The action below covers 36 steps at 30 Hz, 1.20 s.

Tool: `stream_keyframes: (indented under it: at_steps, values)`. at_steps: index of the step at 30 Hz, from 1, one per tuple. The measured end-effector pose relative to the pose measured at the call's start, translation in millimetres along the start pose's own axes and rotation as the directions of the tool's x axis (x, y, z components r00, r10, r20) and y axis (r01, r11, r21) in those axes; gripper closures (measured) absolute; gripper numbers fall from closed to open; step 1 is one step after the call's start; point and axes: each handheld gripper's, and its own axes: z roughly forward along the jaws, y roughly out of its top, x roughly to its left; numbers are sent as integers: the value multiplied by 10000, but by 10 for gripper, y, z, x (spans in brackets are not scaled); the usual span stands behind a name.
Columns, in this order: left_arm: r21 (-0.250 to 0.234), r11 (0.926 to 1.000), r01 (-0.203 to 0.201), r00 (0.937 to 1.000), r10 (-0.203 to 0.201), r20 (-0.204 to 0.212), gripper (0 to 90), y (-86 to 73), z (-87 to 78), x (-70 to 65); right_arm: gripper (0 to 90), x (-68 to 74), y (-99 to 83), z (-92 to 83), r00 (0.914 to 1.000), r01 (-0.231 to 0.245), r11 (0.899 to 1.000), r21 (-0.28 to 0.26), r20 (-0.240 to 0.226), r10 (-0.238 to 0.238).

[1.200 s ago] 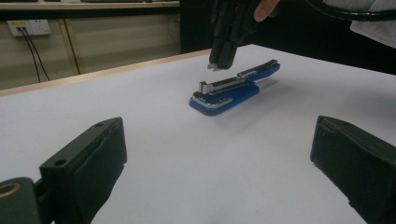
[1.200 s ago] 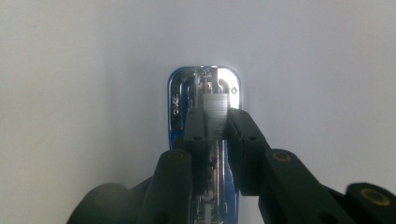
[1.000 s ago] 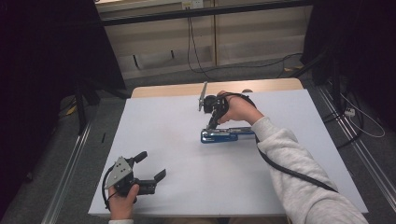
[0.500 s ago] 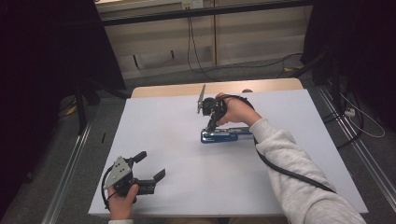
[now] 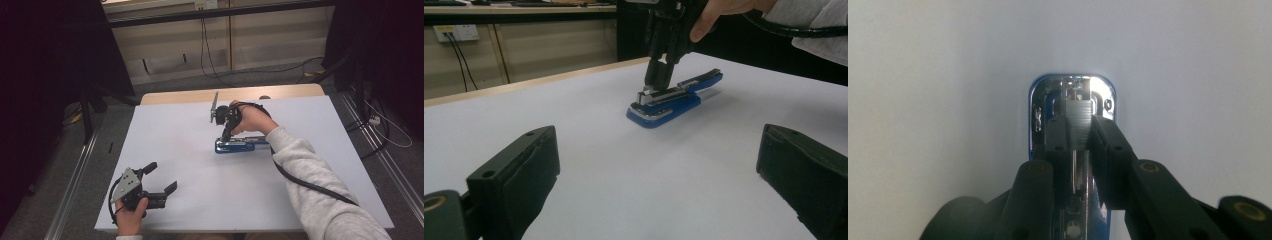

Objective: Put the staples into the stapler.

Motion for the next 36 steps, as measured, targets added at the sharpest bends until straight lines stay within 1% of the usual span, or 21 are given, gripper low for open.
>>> stream_keyframes:
  at_steps: [2, 5, 6, 7, 9, 10, 14, 17, 19, 21, 23, 24, 29, 31, 34, 36]
  values:
    - [10, 10000, -37, 10000, 37, 16, 37, 0, 0, -1, 793, 1, 6, 5, 10000, 54, 9999, 130, -64, -53]
    - [-23, 10000, -23, 10000, 23, 6, 37, 2, -4, 0, 793, 3, 13, 11, 10000, 57, 9999, 144, -60, -56]
    - [-18, 10000, -30, 10000, 30, 3, 37, 2, -4, 1, 792, 9, 19, 13, 10000, -23, 9999, 171, -13, 23]
    - [-10, 10000, -20, 10000, 20, 1, 37, 2, -5, 2, 792, 5, 19, 15, 10000, 34, 9999, 118, -23, -33]
    - [-34, 10000, -12, 10000, 12, 10, 37, 3, -7, 2, 793, -1, 22, 15, 9999, 110, 9997, 232, -26, -109]
    - [-29, 10000, -43, 10000, 43, 19, 37, 4, -9, 3, 792, -2, 26, 20, 10000, 85, 9999, 144, -50, -84]
    - [-12, 10000, -40, 10000, 40, 10, 37, 2, -6, 3, 792, -1, 37, 30, 10000, 29, 9998, 180, -73, -27]
    - [-19, 10000, -47, 10000, 47, -1, 37, 4, -7, 2, 793, -4, 36, 36, 9999, 60, 9997, 256, -110, -58]
    - [-8, 10000, -19, 10000, 19, 3, 37, 3, -7, 2, 792, -3, 36, 38, 9999, 107, 9998, 171, -81, -106]
    - [4, 10000, -32, 10000, 32, 9, 37, 2, -5, 2, 792, -4, 36, 38, 9999, 73, 9997, 236, -108, -71]
    - [31, 10000, -22, 10000, 22, 12, 37, 1, -2, 1, 792, -3, 38, 40, 9999, 72, 9998, 167, -90, -71]
    - [18, 10000, -25, 10000, 25, 25, 37, 2, -1, 0, 792, -5, 38, 42, 9999, 60, 9997, 248, -116, -57]
    - [34, 10000, -14, 10000, 14, 8, 37, 2, -2, 1, 791, -1, 48, 65, 9999, 80, 9999, 131, -80, -78]
    - [26, 10000, -10, 10000, 10, 16, 37, 2, -1, 0, 791, -3, 56, 59, 9999, 90, 9998, 196, -93, -88]
    - [52, 10000, -21, 10000, 21, 25, 37, 1, 1, -1, 791, -4, 62, 44, 9999, 81, 9999, 70, -91, -80]
    - [39, 10000, -14, 10000, 14, 28, 37, 2, 1, -2, 788, -1, 70, 47, 9999, 71, 9999, 114, -84, -70]
